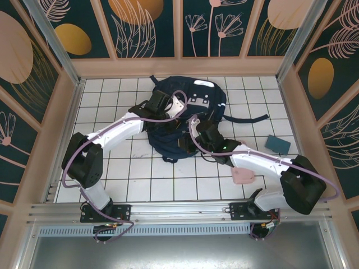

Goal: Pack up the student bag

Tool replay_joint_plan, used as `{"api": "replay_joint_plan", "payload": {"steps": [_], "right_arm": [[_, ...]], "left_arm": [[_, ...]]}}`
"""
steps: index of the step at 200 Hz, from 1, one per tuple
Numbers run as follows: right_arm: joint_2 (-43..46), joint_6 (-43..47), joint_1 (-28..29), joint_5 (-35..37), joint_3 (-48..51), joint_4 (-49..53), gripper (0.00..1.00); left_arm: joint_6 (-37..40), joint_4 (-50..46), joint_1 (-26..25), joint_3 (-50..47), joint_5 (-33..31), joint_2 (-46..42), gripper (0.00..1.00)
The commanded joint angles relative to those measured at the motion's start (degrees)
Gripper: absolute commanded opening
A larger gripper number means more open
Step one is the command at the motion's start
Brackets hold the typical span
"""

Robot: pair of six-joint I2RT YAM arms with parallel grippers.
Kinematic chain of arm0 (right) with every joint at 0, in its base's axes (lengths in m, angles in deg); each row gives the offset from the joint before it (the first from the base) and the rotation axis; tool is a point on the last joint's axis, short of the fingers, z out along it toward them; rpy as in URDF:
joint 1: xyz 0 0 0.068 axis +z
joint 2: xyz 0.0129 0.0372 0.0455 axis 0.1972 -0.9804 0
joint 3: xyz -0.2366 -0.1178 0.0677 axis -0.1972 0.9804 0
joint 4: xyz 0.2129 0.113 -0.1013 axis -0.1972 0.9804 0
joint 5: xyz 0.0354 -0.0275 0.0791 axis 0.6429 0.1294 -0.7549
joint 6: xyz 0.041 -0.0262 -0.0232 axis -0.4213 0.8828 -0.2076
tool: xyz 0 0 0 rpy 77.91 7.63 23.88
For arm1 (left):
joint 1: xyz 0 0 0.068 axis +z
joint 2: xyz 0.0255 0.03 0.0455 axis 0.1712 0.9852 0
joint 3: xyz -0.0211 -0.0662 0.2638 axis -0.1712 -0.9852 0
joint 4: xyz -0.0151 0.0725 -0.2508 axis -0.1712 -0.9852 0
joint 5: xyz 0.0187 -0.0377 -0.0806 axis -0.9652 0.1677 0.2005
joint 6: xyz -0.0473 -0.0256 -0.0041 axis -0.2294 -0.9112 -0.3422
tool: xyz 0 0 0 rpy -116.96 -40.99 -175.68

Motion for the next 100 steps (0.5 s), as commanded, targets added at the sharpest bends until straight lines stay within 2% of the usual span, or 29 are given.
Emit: {"api": "replay_joint_plan", "payload": {"steps": [1, 39, 72, 100], "right_arm": [[7.5, -5.9, -3.4, -4.1, 3.2, -0.7, 0.38], [16.2, -15.8, -15.4, -7.2, 5.7, 5.0, 0.48], [16.9, -24.2, -20.2, -7.0, 1.5, 10.1, 0.56], [11.9, -28.1, -22.1, -8.8, -5.6, 14.8, 0.57]], "left_arm": [[-4.2, 13.2, 0.1, 1.2, 2.7, -4.7, 0.0], [-4.4, 17.5, 0.5, -3.6, 4.4, -7.1, 0.0], [-3.8, 18.8, 0.4, -5.2, 4.4, -7.7, 0.0], [-2.3, 19.2, 0.4, -6.9, 4.5, -8.2, 0.0]]}}
